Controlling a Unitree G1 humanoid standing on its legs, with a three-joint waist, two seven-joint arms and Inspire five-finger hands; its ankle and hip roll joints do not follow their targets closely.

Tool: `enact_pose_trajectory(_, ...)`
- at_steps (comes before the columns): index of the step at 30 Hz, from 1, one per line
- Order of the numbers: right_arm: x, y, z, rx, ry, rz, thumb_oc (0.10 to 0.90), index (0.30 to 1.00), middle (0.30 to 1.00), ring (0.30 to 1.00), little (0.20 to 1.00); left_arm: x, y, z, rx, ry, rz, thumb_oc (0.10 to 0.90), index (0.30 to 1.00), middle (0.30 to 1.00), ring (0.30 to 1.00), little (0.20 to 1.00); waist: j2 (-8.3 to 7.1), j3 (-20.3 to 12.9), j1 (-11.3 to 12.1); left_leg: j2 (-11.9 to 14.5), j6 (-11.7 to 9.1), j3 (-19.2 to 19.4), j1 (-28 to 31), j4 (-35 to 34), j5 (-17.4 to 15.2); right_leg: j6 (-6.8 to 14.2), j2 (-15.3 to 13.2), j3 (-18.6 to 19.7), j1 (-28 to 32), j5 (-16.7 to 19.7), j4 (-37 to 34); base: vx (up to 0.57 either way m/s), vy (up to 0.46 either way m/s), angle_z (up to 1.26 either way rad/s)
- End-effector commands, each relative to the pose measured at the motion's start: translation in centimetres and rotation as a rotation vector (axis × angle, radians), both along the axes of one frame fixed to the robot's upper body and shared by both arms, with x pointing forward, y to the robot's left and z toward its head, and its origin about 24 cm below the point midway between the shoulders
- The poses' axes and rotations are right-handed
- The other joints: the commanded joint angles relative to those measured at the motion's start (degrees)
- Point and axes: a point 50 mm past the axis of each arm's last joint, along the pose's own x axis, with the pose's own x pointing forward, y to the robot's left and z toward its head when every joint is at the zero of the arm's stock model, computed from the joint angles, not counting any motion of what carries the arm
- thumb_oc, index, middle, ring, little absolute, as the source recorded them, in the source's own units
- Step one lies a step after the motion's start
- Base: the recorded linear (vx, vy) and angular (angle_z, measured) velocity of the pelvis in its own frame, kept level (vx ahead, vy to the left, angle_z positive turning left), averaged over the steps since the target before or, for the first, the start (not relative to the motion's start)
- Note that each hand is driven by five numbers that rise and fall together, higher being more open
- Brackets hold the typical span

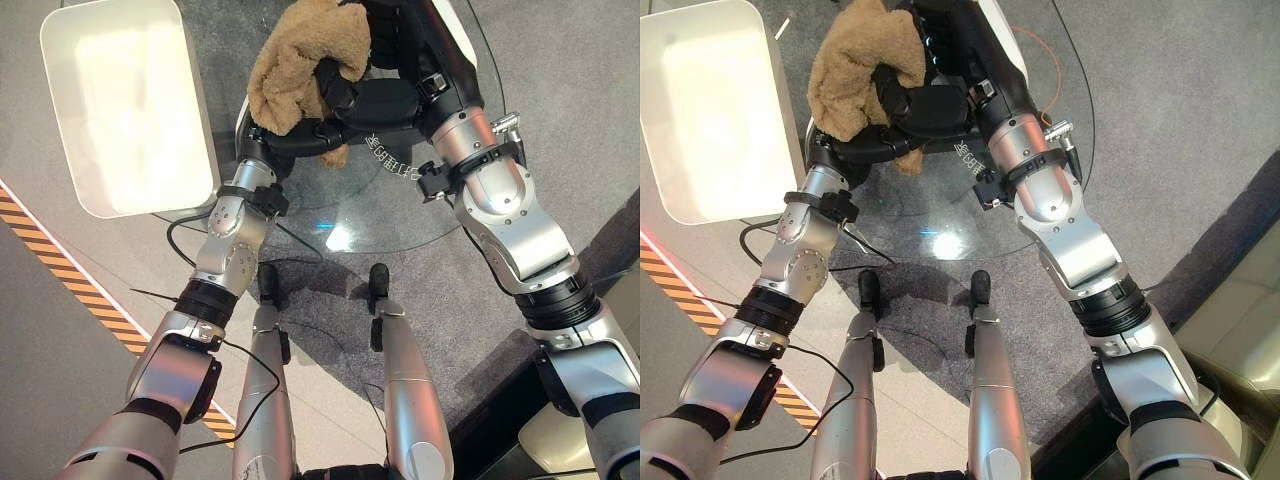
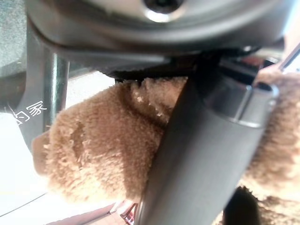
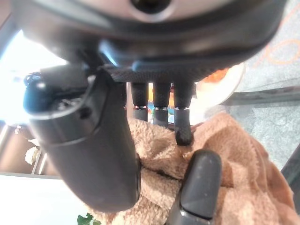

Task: Wipe the table with a cloth and put it in the basket.

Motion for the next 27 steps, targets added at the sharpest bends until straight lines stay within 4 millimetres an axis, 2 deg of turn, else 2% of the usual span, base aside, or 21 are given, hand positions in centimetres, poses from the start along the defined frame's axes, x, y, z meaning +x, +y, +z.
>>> enact_pose_trajectory(1,-6.29,1.29,8.92,0.077,-0.449,0.122,0.8,0.9,0.9,0.9,0.9,-1.42,-2.14,5.74,0.013,-0.261,-0.128,0.1,0.3,0.3,0.3,0.2,-3.24,-3.02,1.2,-4.54,4.43,4.48,2.22,0.06,-3.67,-4.72,8.1,-1.85,4.26,-0.8,-5.02,0.0,0.0,0.0)
enact_pose_trajectory(8,-5.78,1.47,8.24,0.062,-0.432,0.101,0.8,0.9,0.9,0.9,0.9,-1.45,-2.21,5.98,0.003,-0.267,-0.123,0.1,0.3,0.3,0.3,0.2,-3.2,-2.67,1.27,-4.73,4.48,4.37,2.11,0.41,-3.8,-4.75,8.17,-1.62,4.28,-0.86,-4.98,0.0,0.0,0.0)
enact_pose_trajectory(27,-6.1,1.11,8.44,0.122,-0.464,0.081,0.8,0.9,0.9,0.9,0.9,-1.61,-1.99,6.42,-0.016,-0.286,-0.103,0.1,0.3,0.3,0.3,0.2,-3.21,-2.2,1.28,-4.9,4.7,4.27,1.39,0.92,-4.11,-4.71,8.39,-1.3,3.45,-0.72,-4.68,0.0,0.0,0.0)
